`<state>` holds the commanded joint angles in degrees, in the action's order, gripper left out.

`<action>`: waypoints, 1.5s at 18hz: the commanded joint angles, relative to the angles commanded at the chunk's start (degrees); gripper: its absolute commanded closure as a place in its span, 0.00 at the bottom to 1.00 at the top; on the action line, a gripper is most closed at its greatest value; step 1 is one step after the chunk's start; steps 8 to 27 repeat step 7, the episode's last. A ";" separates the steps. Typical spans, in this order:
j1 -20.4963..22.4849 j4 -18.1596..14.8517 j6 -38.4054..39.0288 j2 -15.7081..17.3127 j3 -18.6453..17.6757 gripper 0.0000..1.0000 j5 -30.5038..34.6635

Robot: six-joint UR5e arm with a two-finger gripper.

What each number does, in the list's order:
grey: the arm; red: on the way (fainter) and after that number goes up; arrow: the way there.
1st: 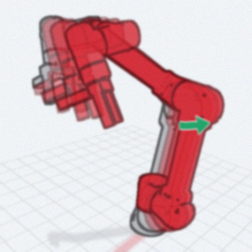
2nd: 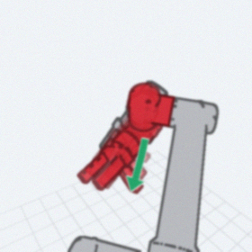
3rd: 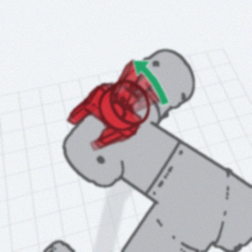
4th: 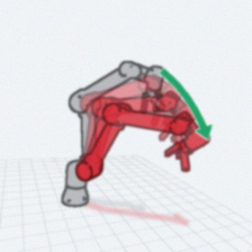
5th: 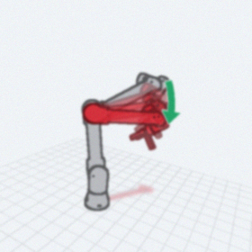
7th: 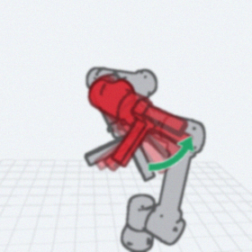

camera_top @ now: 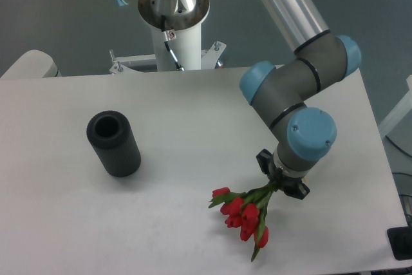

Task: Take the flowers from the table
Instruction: 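Lift the held tulips off the table and carry them away from the vase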

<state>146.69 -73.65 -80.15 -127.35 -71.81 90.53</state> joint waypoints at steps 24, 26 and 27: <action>0.53 0.26 -1.23 -0.53 0.27 0.94 -0.09; 0.53 0.26 -1.23 -0.53 0.27 0.94 -0.09; 0.53 0.26 -1.23 -0.53 0.27 0.94 -0.09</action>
